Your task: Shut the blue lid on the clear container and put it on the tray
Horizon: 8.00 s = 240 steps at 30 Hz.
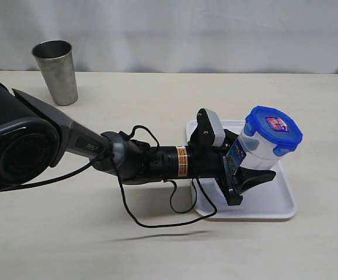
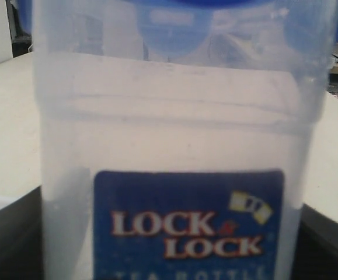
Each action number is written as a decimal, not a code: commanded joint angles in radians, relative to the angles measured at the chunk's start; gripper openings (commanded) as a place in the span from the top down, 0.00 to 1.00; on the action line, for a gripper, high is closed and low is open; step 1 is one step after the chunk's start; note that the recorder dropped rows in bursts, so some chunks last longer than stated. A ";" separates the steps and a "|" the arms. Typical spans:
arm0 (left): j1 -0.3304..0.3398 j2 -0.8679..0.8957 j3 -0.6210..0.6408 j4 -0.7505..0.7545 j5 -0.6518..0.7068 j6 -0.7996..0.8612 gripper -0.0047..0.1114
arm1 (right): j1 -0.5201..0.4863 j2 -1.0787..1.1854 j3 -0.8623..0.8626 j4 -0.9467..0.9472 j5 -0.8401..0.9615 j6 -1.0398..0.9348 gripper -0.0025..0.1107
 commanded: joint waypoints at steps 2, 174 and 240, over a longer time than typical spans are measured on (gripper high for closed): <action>0.002 -0.002 -0.003 -0.010 -0.035 -0.002 0.96 | -0.007 0.288 -0.001 0.028 0.120 -0.022 0.94; 0.170 -0.294 0.012 0.887 0.443 -0.810 0.96 | 0.171 1.301 -0.341 0.066 0.251 -0.206 0.94; 0.170 -1.424 0.655 0.674 0.760 -0.918 0.96 | 0.171 0.263 -0.194 0.103 -0.065 -0.220 0.94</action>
